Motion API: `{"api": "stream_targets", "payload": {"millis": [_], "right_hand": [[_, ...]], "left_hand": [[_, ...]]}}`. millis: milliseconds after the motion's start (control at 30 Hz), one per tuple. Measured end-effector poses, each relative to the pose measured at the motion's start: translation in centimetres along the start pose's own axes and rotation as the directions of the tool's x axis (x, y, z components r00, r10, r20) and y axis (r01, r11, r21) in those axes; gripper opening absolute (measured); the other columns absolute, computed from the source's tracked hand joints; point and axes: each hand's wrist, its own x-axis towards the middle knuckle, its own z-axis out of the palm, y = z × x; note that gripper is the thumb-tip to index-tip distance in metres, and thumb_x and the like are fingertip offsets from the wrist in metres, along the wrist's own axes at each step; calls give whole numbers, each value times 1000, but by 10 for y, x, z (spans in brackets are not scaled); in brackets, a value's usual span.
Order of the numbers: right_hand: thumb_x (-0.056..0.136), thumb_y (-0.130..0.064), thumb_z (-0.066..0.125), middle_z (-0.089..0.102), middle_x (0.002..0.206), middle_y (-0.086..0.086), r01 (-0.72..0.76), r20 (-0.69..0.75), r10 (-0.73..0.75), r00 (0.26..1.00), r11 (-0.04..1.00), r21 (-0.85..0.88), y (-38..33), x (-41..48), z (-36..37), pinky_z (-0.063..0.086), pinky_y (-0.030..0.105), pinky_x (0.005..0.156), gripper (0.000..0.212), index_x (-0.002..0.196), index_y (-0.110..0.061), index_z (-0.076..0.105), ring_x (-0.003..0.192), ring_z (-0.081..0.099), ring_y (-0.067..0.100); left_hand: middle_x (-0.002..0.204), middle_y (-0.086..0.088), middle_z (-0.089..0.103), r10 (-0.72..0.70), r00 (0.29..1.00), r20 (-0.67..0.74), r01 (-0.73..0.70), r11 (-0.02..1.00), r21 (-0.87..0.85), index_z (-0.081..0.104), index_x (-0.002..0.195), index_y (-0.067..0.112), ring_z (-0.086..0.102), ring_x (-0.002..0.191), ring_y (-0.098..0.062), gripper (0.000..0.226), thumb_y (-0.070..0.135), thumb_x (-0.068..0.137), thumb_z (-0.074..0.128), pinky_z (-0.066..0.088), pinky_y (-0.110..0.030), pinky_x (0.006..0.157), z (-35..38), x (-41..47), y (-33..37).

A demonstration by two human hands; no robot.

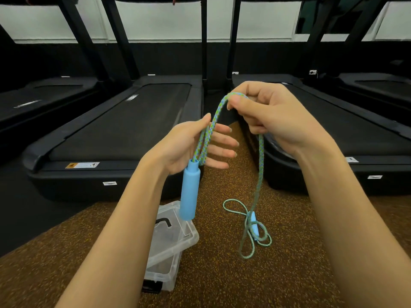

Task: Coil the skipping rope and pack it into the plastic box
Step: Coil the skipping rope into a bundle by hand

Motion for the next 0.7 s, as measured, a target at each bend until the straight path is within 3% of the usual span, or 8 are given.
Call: {"api": "stream_targets", "payload": {"millis": [200,467,567,700], "right_hand": [[95,-20,51,33,53,-8,-19,-85,19,996,1000,0,7,2,-3,15,20,42,21,75,-19,58,45,22,3],[94,-28,51,32,54,-9,-107,-150,125,981,986,126,29,6,-8,17,18,40,21,75,-24,60,46,22,4],[92,-30,53,33,58,-4,-141,-149,167,975,975,171,39,6,-3,20,23,47,21,75,-22,60,52,25,10],[81,-40,59,43,71,5,-132,-116,165,979,959,250,51,8,8,27,30,63,19,69,-28,65,76,33,22]], "left_hand": [[83,-17,69,-97,971,216,106,994,-28,59,101,1,69,72,-27,66,55,93,20,56,-49,73,9,3,-2],[80,-12,70,-2,910,416,75,985,-157,64,96,5,69,68,-21,49,40,92,31,59,-44,67,12,5,0],[81,-12,70,55,877,477,64,972,-228,69,94,6,69,68,-20,44,35,90,36,60,-41,64,13,7,0],[81,-13,69,126,863,489,36,950,-309,67,97,5,69,67,-19,39,31,91,38,60,-40,62,13,8,-2]]}}
